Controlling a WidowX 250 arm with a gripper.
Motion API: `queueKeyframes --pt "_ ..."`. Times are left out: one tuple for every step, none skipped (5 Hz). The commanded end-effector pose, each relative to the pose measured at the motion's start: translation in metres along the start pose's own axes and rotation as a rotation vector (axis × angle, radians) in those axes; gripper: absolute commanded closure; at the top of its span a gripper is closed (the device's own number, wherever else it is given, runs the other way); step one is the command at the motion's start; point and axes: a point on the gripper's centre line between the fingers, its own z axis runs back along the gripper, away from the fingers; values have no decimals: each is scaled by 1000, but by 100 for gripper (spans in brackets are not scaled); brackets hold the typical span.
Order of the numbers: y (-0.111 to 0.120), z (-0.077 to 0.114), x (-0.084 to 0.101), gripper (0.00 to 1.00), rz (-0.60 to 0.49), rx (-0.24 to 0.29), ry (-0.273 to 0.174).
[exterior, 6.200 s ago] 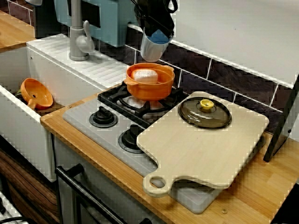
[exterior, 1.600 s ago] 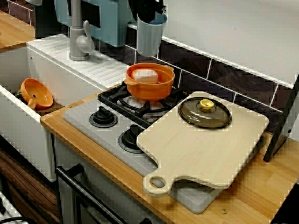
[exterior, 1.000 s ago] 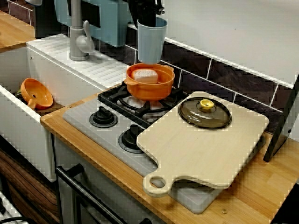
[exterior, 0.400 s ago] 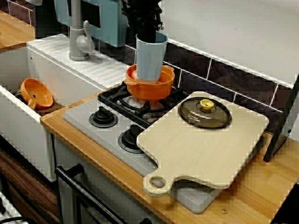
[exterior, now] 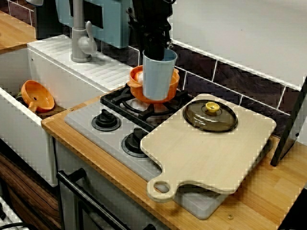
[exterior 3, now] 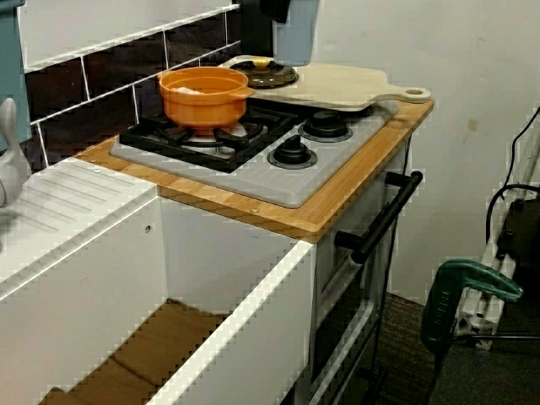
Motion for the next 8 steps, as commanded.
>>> queueKeyframes --pt "-26 2 -3 100 -45 2 -30" --pt "-34 -1 -6 100 -66 -7 -31" --pt "-42 -7 -6 100 -80 -20 -13" --pt "-54 -10 -8 100 -96 -25 -2" --pt "-66 -14 -10 100 -116 -22 2" --pt "-79 -22 -14 100 -132 -17 5" --pt "-91 -30 -17 100 -140 -14 12" --pt "-101 -38 -18 100 -146 -4 14"
